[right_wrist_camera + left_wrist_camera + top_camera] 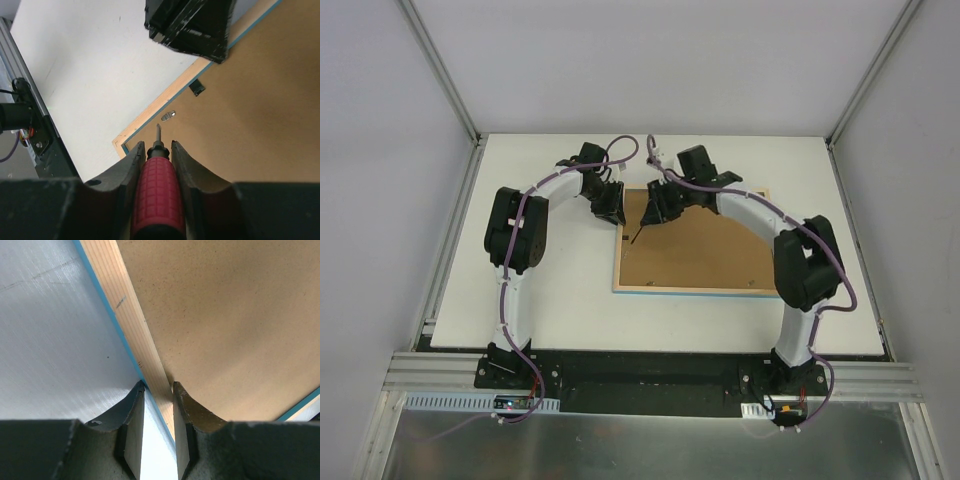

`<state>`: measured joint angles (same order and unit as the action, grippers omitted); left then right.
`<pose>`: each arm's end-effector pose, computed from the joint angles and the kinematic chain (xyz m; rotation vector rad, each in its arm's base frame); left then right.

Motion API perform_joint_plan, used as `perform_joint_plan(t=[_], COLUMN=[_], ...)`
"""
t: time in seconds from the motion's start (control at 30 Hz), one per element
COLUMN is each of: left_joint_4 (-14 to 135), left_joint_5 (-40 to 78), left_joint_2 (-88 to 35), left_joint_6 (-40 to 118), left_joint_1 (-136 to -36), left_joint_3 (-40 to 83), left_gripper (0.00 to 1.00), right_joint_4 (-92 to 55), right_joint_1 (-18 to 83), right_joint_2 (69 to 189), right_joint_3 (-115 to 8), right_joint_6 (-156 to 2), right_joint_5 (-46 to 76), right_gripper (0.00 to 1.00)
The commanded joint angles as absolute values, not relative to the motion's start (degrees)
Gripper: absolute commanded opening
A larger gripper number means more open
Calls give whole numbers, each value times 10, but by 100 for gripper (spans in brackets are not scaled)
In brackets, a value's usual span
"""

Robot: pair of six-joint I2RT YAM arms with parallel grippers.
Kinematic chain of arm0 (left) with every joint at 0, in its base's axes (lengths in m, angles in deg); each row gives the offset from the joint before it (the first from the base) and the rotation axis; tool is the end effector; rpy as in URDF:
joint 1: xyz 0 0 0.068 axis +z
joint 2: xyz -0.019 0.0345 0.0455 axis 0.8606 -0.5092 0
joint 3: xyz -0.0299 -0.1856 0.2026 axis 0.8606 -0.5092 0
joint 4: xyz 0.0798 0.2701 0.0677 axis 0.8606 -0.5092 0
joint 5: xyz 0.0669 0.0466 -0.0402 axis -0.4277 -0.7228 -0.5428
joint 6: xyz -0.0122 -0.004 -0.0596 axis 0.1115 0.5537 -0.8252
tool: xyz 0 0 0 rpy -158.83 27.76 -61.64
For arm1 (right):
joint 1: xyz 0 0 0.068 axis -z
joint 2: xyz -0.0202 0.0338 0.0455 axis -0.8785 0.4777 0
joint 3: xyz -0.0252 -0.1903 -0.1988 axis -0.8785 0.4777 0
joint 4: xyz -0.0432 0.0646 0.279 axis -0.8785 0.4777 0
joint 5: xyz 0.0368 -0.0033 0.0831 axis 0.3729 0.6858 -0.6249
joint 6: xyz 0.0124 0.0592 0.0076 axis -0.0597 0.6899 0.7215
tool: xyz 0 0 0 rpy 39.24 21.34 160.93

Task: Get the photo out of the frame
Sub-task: Release the photo frame item from the photo frame, then place the screwdriver at the center of the board.

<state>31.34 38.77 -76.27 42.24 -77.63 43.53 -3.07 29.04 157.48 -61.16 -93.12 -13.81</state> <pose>0.4694 -0.1772 0.1434 0.4093 2.5809 -0.8022 0.3782 0.2722 0.2251 -1.1226 2.0107 0.9346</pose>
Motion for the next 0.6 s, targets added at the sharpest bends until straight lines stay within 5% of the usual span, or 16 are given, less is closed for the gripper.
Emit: perform_joint_plan(t=[0.0, 0.23, 0.57], left_joint_4=[307, 307, 306], left_joint_5=[364, 357, 350], left_joint_2=[-783, -778, -766], left_joint_6=[430, 437, 433], left_joint_1=[-765, -761, -758], left_joint_3=[424, 427, 425], left_gripper=[14, 14, 13], right_joint_4=[40, 325, 490], right_joint_1=[362, 454, 609], right_joint_2=[1517, 1549, 1510], right_joint_3=[-672, -786, -681], right_joint_6=[-974, -1139, -1310], right_joint_5=[-187, -122, 11], right_gripper=[1, 1, 1])
